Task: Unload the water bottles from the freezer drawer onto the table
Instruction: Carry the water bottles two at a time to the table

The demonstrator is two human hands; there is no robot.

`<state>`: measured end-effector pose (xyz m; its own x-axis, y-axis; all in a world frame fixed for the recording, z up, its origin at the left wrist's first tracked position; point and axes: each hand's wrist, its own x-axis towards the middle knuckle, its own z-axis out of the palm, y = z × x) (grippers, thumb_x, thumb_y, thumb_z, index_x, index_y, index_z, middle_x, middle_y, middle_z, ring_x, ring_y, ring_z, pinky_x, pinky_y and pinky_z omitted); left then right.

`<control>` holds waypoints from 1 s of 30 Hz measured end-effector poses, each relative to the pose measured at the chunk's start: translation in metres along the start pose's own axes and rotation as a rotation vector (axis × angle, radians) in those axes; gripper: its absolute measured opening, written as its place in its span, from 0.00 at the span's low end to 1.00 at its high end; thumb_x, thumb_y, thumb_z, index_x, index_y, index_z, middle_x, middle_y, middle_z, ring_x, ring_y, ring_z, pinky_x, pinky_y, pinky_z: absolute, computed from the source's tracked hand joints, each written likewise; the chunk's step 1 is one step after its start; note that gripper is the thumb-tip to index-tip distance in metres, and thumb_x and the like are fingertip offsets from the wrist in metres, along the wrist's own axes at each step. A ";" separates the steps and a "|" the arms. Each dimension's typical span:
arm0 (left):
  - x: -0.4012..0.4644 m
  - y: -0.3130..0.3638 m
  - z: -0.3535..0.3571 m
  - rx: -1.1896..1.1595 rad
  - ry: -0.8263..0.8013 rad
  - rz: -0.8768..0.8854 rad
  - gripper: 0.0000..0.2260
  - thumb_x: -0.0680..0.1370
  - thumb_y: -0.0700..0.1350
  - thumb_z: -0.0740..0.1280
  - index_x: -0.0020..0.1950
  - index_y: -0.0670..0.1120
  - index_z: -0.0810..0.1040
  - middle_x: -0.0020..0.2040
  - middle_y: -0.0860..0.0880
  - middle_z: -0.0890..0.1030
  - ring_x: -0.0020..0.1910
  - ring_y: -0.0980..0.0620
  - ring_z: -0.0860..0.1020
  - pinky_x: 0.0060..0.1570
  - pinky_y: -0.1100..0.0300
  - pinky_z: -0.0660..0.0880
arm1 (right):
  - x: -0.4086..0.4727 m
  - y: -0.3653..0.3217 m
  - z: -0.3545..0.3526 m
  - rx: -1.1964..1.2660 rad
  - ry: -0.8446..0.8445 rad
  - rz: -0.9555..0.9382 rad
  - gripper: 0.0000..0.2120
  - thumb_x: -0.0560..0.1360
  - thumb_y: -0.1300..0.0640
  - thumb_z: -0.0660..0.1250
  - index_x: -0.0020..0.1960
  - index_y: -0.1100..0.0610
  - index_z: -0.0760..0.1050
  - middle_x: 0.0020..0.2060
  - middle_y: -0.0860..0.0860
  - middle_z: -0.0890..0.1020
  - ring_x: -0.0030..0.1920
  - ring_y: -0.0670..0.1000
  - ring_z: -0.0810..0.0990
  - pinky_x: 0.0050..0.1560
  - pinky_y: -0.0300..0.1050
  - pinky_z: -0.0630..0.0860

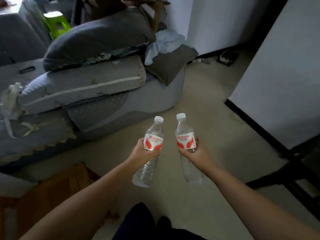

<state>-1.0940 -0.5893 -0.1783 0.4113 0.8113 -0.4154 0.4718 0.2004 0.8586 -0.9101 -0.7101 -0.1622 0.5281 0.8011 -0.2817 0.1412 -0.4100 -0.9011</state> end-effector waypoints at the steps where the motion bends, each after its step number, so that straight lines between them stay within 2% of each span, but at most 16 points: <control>1: 0.010 0.005 0.004 0.023 -0.020 0.001 0.25 0.65 0.50 0.77 0.57 0.45 0.74 0.46 0.50 0.82 0.43 0.53 0.82 0.38 0.62 0.77 | 0.006 0.002 -0.005 0.010 0.017 0.011 0.25 0.69 0.55 0.76 0.61 0.56 0.68 0.45 0.46 0.80 0.42 0.38 0.79 0.34 0.23 0.72; 5: 0.061 0.037 0.034 0.081 -0.140 0.027 0.09 0.70 0.41 0.74 0.48 0.42 0.80 0.38 0.49 0.82 0.37 0.52 0.81 0.37 0.61 0.75 | 0.041 0.013 -0.030 0.034 0.128 0.067 0.24 0.68 0.56 0.76 0.58 0.53 0.69 0.45 0.45 0.81 0.43 0.39 0.80 0.38 0.28 0.73; 6: 0.073 0.047 0.041 0.098 -0.175 0.039 0.10 0.69 0.42 0.74 0.48 0.42 0.80 0.39 0.49 0.83 0.38 0.52 0.81 0.38 0.61 0.76 | 0.050 0.014 -0.036 0.035 0.154 0.081 0.23 0.68 0.56 0.77 0.58 0.53 0.69 0.45 0.46 0.81 0.43 0.39 0.80 0.39 0.30 0.73; 10: 0.145 0.084 0.068 0.171 -0.290 0.076 0.24 0.60 0.54 0.75 0.53 0.45 0.79 0.44 0.49 0.85 0.42 0.52 0.84 0.43 0.58 0.80 | 0.105 0.014 -0.059 0.066 0.240 0.106 0.25 0.68 0.57 0.77 0.58 0.52 0.67 0.46 0.47 0.80 0.44 0.40 0.80 0.42 0.34 0.74; 14: 0.220 0.138 0.089 0.208 -0.387 0.155 0.11 0.69 0.45 0.75 0.49 0.47 0.80 0.43 0.50 0.84 0.41 0.53 0.83 0.41 0.62 0.78 | 0.169 -0.005 -0.086 0.074 0.337 0.115 0.25 0.69 0.55 0.76 0.57 0.50 0.65 0.45 0.44 0.79 0.44 0.42 0.80 0.44 0.38 0.77; 17: 0.274 0.184 0.105 0.243 -0.458 0.201 0.09 0.69 0.45 0.75 0.47 0.50 0.80 0.41 0.51 0.84 0.39 0.54 0.83 0.40 0.61 0.78 | 0.214 -0.019 -0.109 0.102 0.434 0.133 0.25 0.69 0.54 0.76 0.58 0.51 0.65 0.48 0.48 0.80 0.46 0.46 0.81 0.49 0.46 0.80; 21: 0.321 0.227 0.138 0.264 -0.547 0.233 0.09 0.70 0.43 0.74 0.48 0.47 0.79 0.40 0.50 0.83 0.39 0.52 0.82 0.36 0.64 0.78 | 0.252 -0.021 -0.133 0.171 0.532 0.189 0.29 0.69 0.51 0.76 0.64 0.55 0.66 0.53 0.50 0.80 0.49 0.48 0.81 0.53 0.50 0.80; 24: 0.345 0.251 0.175 0.266 -0.602 0.216 0.11 0.70 0.45 0.74 0.51 0.47 0.79 0.42 0.49 0.83 0.38 0.54 0.82 0.33 0.66 0.76 | 0.273 -0.016 -0.157 0.228 0.606 0.228 0.29 0.70 0.52 0.75 0.65 0.56 0.66 0.53 0.50 0.79 0.46 0.44 0.80 0.46 0.42 0.79; 26: 0.360 0.261 0.200 0.303 -0.653 0.210 0.17 0.68 0.48 0.75 0.54 0.47 0.78 0.45 0.49 0.84 0.40 0.54 0.83 0.38 0.62 0.78 | 0.283 -0.012 -0.175 0.256 0.632 0.256 0.29 0.70 0.53 0.75 0.65 0.55 0.65 0.50 0.47 0.78 0.44 0.40 0.78 0.42 0.34 0.75; 28: 0.378 0.271 0.236 0.362 -0.702 0.218 0.25 0.62 0.55 0.75 0.56 0.50 0.77 0.47 0.49 0.84 0.44 0.52 0.84 0.45 0.56 0.81 | 0.293 -0.001 -0.202 0.262 0.670 0.285 0.29 0.70 0.52 0.75 0.64 0.54 0.64 0.48 0.45 0.78 0.44 0.39 0.77 0.42 0.34 0.74; 30: 0.392 0.283 0.268 0.412 -0.735 0.236 0.29 0.58 0.59 0.74 0.56 0.51 0.77 0.48 0.50 0.84 0.45 0.52 0.84 0.48 0.53 0.81 | 0.303 0.008 -0.231 0.257 0.684 0.308 0.29 0.70 0.52 0.75 0.64 0.53 0.63 0.50 0.47 0.78 0.45 0.42 0.78 0.47 0.39 0.75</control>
<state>-0.5905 -0.3613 -0.1784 0.8654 0.2186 -0.4509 0.4969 -0.2577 0.8287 -0.5562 -0.5713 -0.1784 0.9211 0.1882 -0.3409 -0.2487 -0.3894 -0.8868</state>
